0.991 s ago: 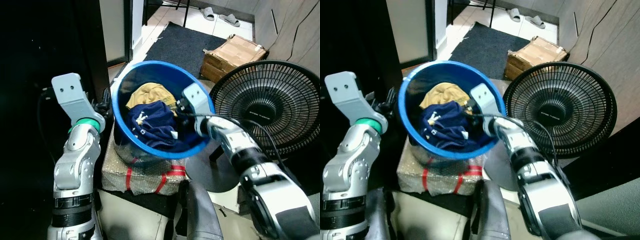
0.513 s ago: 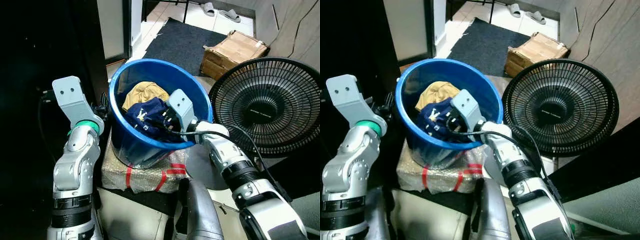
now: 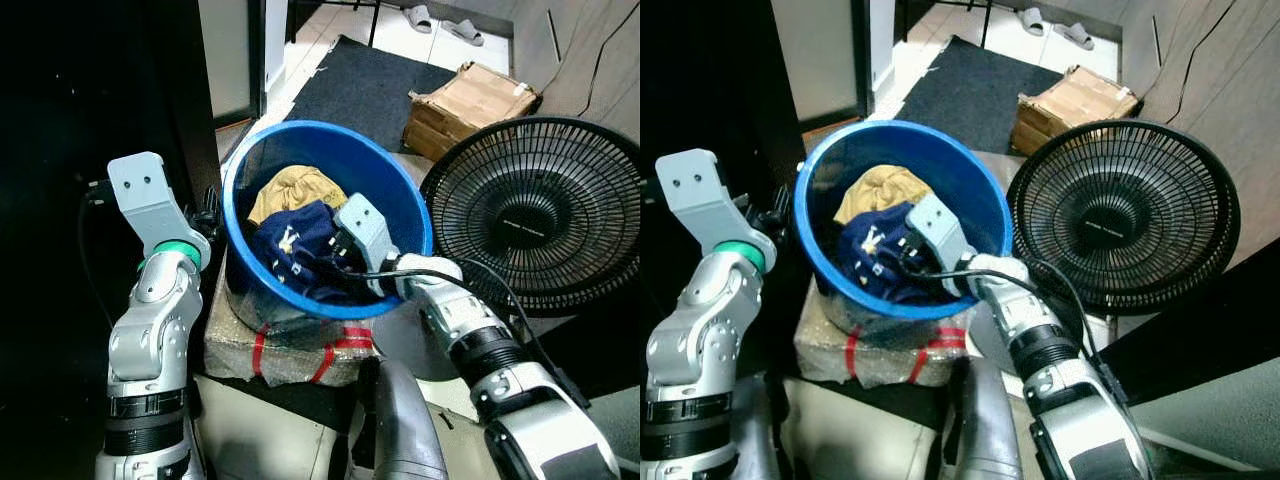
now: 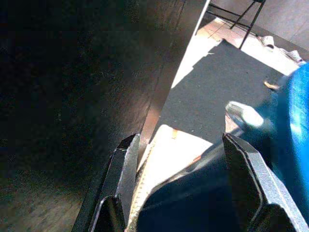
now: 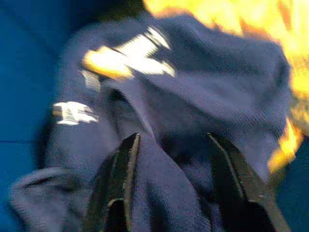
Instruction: Clothes washing
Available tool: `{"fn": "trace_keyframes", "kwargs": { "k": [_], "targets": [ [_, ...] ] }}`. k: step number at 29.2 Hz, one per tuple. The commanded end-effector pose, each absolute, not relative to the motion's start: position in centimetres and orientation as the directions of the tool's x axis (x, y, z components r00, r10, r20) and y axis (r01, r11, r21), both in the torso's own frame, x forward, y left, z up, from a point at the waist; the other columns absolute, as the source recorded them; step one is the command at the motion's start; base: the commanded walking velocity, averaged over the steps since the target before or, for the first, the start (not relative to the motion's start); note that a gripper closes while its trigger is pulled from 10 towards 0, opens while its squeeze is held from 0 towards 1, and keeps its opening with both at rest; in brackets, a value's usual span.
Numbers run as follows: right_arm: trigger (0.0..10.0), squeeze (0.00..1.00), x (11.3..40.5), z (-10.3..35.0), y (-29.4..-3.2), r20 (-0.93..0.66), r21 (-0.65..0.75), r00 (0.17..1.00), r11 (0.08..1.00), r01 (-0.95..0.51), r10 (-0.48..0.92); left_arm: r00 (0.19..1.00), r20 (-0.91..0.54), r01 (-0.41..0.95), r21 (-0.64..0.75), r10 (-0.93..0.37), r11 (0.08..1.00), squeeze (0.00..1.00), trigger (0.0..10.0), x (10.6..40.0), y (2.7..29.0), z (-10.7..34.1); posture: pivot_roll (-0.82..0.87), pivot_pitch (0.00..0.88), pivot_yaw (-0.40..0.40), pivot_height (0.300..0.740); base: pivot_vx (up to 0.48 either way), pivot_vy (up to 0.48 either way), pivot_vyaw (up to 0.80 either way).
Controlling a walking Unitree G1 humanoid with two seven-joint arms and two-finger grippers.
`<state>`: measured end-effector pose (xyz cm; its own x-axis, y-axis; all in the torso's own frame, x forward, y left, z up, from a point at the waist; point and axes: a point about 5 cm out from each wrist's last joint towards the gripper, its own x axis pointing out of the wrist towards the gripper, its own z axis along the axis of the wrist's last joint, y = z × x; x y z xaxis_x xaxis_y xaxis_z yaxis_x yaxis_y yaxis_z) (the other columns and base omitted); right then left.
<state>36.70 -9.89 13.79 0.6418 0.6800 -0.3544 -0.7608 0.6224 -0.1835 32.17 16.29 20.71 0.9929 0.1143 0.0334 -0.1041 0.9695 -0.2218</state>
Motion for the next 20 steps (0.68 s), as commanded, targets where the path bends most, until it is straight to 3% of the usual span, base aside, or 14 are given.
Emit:
{"fn": "trace_keyframes", "kwargs": {
  "k": [1, 6, 11, 13, 14, 16, 18, 20],
  "targets": [
    [10.0, 1.00, 36.0, 11.8, -10.3, -0.428, -0.115, 0.605, 0.624, -0.773, 0.671, 0.995, 0.015, -0.094, -0.221, 0.099, 0.971, 0.00, 10.0, 32.0, 16.0, 20.3, 0.07, 0.154, -0.083, 0.371, 0.000, 0.000, 0.00],
    [10.0, 1.00, 36.0, 12.8, -10.1, -0.382, -0.074, 0.581, 0.603, -0.795, 0.719, 0.999, 0.016, -0.041, -0.225, 0.046, 0.973, 0.00, 10.0, 31.9, 15.4, 20.4, 0.06, 0.152, -0.083, 0.371, 0.000, 0.000, 0.00],
    [10.0, 1.00, 36.3, 13.5, -10.0, -0.349, -0.067, 0.597, 0.616, -0.785, 0.722, 0.990, 0.035, 0.139, -0.374, -0.136, 0.917, 0.00, 10.0, 31.8, 13.4, 21.0, 0.06, 0.151, -0.082, 0.371, 0.000, 0.000, 0.00],
    [10.0, 1.00, 36.2, 13.4, -9.9, -0.348, -0.066, 0.596, 0.616, -0.785, 0.724, 0.988, 0.085, 0.149, -0.347, -0.128, 0.926, 0.00, 10.0, 32.1, 13.3, 21.9, 0.06, 0.153, -0.084, 0.371, 0.000, 0.000, 0.00],
    [10.0, 1.00, 36.1, 13.3, -9.7, -0.346, -0.065, 0.594, 0.613, -0.787, 0.726, 0.982, 0.157, 0.143, -0.257, -0.105, 0.956, 0.00, 10.0, 32.5, 13.2, 23.1, 0.06, 0.153, -0.084, 0.371, 0.000, 0.000, 0.00],
    [10.0, 1.00, 36.1, 13.3, -9.7, -0.346, -0.065, 0.594, 0.613, -0.787, 0.726, 0.982, 0.157, 0.143, -0.257, -0.105, 0.956, 0.00, 10.0, 32.5, 13.2, 23.1, 0.06, 0.153, -0.084, 0.371, 0.000, 0.000, 0.00],
    [10.0, 1.00, 35.9, 13.1, -9.5, -0.348, -0.067, 0.590, 0.608, -0.791, 0.729, 0.952, 0.288, 0.142, -0.116, -0.104, 0.983, 0.00, 10.0, 32.9, 12.4, 25.5, 0.06, 0.152, -0.082, 0.371, 0.000, 0.000, 0.00],
    [10.0, 1.00, 35.9, 13.1, -9.4, -0.348, -0.068, 0.589, 0.607, -0.792, 0.729, 0.940, 0.322, 0.148, -0.085, -0.113, 0.985, 0.00, 10.0, 33.0, 12.1, 26.2, 0.06, 0.152, -0.081, 0.371, 0.000, 0.000, 0.00]
  ]
}}
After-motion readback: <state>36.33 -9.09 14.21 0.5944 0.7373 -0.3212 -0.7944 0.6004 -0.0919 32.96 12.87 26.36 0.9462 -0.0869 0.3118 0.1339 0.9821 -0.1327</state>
